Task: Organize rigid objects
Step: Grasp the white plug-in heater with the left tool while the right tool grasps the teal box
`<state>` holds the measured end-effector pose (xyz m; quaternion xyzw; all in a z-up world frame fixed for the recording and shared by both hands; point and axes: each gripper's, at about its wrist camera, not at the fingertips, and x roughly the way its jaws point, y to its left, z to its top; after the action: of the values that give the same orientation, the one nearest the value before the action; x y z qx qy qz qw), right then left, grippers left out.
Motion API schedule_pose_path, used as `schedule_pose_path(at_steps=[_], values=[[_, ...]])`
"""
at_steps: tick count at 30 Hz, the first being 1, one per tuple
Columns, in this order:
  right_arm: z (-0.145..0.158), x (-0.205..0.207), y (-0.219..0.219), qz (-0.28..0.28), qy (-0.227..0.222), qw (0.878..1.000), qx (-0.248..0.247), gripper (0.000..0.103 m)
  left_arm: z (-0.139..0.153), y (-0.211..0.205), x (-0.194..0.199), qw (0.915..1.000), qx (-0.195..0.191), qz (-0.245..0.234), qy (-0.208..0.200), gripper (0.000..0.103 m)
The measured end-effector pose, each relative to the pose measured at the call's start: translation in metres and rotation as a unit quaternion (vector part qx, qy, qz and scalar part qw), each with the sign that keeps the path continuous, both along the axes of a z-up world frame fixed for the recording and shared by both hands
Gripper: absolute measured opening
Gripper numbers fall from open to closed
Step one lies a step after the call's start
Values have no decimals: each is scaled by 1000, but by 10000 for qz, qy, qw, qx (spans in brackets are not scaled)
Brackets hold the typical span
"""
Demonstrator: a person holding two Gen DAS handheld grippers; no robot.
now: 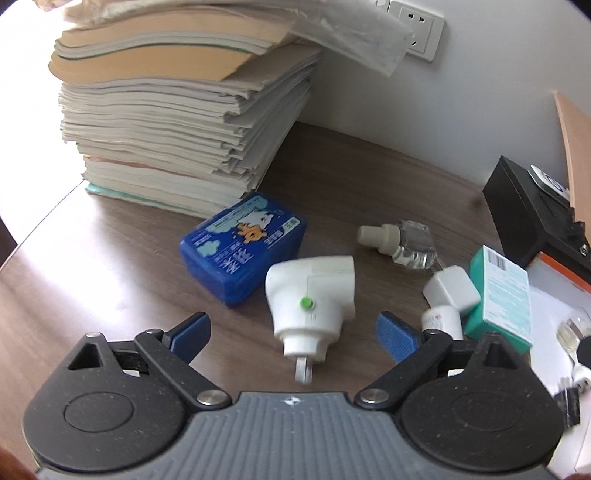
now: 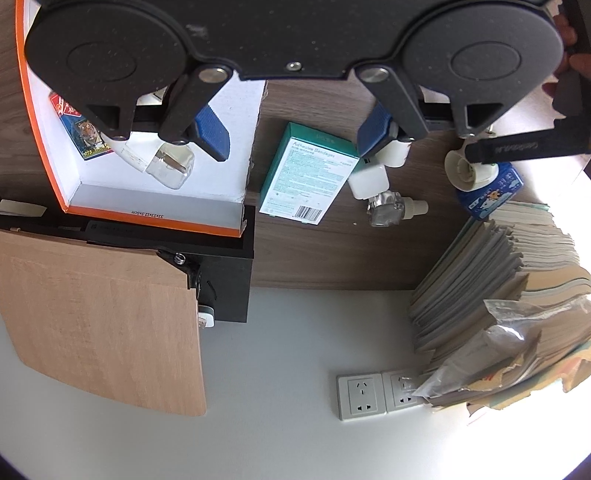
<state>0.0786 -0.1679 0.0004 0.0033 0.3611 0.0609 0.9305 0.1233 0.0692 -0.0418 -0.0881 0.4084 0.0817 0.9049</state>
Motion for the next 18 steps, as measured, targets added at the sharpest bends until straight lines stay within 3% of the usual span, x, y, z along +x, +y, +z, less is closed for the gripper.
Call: schedule_pose_path(at_steps=[5,10,18], values=[[-4,10,6,-18,68,10000,-24,90,-14,6,19,9999,-73,58,74,95],[-11,23,10,-88,185,9998,12,90,-21,4,25,9994,-147,-299,62,59],[-25,56,11,-463,499,9962,535,91,-19,7,15,9982,-230,-547,3,54]])
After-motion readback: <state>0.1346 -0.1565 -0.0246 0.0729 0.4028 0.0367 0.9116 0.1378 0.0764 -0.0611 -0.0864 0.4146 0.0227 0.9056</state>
